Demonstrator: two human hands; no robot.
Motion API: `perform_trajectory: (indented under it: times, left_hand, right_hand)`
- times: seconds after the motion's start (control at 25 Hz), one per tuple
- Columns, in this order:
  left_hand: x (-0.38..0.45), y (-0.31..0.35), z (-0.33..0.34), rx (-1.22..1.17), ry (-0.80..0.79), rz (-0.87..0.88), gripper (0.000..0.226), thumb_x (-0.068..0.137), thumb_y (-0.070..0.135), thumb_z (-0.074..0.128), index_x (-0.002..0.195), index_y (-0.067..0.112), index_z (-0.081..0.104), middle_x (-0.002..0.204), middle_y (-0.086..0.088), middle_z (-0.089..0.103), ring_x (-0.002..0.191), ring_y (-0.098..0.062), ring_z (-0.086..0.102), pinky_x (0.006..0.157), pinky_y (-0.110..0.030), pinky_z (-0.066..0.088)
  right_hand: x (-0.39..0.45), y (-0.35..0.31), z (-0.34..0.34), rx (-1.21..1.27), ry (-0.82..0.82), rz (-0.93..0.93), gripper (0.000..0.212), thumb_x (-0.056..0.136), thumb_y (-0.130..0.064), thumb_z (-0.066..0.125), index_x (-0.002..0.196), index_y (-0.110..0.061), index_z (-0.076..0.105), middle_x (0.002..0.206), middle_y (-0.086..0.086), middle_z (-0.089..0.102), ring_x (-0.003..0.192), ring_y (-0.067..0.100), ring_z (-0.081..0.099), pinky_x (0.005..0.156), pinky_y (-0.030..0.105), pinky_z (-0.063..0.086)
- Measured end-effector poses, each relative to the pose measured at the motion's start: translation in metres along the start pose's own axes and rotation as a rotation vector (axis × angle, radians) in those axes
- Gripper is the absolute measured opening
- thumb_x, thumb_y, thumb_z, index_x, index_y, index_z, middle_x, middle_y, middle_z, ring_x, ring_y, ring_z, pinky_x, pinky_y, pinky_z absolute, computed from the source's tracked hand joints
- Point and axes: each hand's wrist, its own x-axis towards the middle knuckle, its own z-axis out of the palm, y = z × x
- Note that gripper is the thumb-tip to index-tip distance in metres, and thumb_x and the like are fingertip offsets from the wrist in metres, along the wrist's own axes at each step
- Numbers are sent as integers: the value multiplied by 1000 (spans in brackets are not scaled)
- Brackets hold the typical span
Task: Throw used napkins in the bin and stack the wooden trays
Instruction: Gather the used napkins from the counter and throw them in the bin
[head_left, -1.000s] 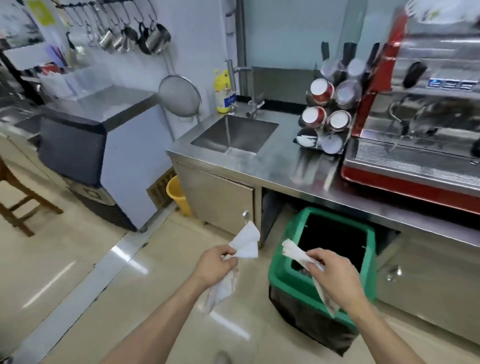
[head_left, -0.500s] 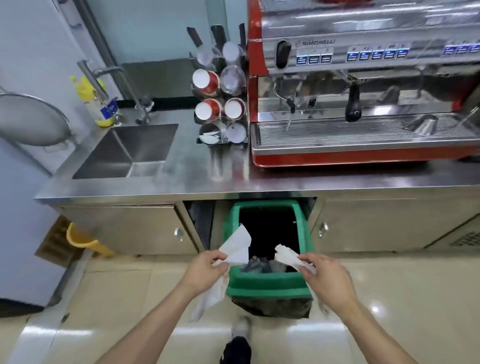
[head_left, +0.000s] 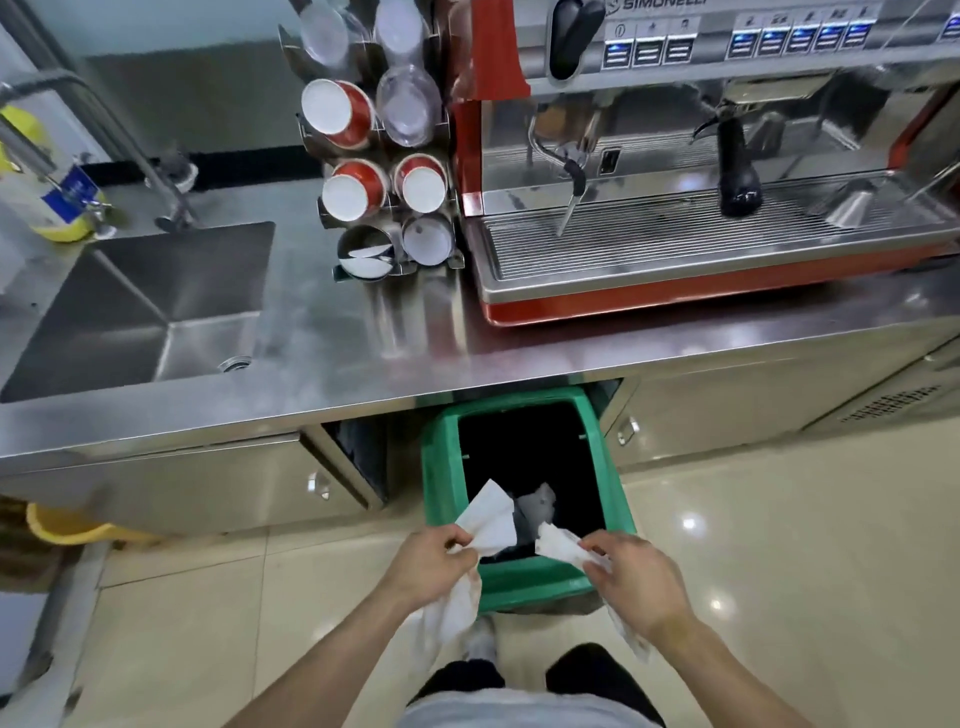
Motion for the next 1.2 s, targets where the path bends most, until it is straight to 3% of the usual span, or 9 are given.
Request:
perform_trajectory:
  times: [0.6, 0.76, 0.96, 1.2]
  left_hand:
    - [101, 33, 51, 88, -155, -296, 35, 88, 36, 55, 117, 21, 66, 120, -2, 67, 110, -23, 61, 91, -27, 48]
    - [131, 38, 63, 117, -133, -321, 41, 88, 37, 56, 124, 21, 63, 126, -4, 65, 110, -24, 61, 79, -23, 43]
    - [158, 39, 75, 156, -18, -302, 34, 89, 33, 57, 120, 19, 63, 118, -11, 63, 100, -28, 62, 72, -27, 45]
    - [175, 33, 82, 146, 65, -286, 35, 96, 26, 49, 130, 17, 55, 131, -15, 53, 117, -31, 55, 89, -34, 47]
  right_hand:
    - [104, 24, 30, -75, -203, -34, 34, 91, -25, 52, 124, -32, 56, 108, -1, 66, 95, 23, 64, 73, 33, 52]
    - [136, 29, 41, -92, -220, -47, 40, 90, -21, 49, 128, -31, 53, 110, 1, 65, 99, 26, 62, 74, 32, 49]
    - [162, 29, 57, -95, -168, -51, 39, 92, -19, 46, 131, -24, 51, 112, 3, 64, 105, 26, 57, 76, 33, 47]
    - [178, 26, 69, -24, -172, -25, 36, 96, -29, 44, 132, -24, 48, 122, 3, 57, 113, 25, 49, 82, 35, 47]
